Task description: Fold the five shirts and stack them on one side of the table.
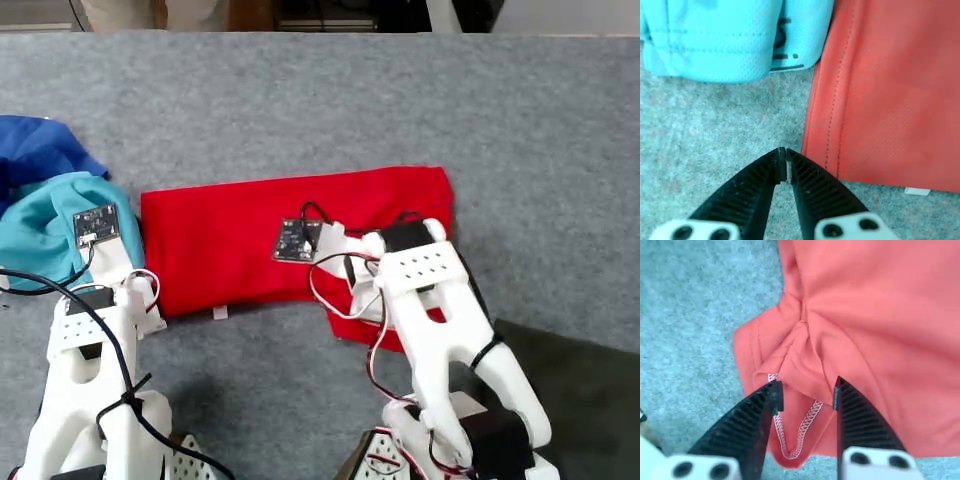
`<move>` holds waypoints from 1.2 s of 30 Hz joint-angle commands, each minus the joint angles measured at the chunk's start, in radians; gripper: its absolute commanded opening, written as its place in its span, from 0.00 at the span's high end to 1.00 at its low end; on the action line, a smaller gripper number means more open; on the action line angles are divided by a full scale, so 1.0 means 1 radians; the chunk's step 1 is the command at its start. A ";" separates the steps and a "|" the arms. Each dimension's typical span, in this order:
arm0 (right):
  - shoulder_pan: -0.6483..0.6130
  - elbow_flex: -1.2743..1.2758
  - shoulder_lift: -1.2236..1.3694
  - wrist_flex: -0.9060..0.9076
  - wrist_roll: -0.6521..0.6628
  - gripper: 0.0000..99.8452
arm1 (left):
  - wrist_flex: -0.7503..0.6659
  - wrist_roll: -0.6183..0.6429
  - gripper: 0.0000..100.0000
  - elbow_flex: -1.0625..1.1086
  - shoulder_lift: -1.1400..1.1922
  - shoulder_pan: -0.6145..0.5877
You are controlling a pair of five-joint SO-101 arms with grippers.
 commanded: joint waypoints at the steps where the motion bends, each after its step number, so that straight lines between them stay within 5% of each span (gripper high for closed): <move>1: 0.019 0.031 0.033 -0.071 0.012 0.82 | -0.011 -0.006 0.98 0.000 -0.019 -0.008; 13: 0.054 0.074 0.248 -0.250 0.055 0.87 | -0.006 -0.006 0.98 0.000 -0.019 -0.008; 17: 0.054 0.079 0.231 -0.242 0.051 0.98 | -0.008 -0.006 0.98 0.000 -0.019 -0.008; 28: -0.019 0.079 0.036 -0.069 -0.005 0.99 | -0.009 -0.006 0.98 0.000 -0.019 -0.008; 36: -0.159 0.082 0.071 -0.083 -0.103 0.80 | -0.009 -0.006 0.98 0.000 -0.019 -0.008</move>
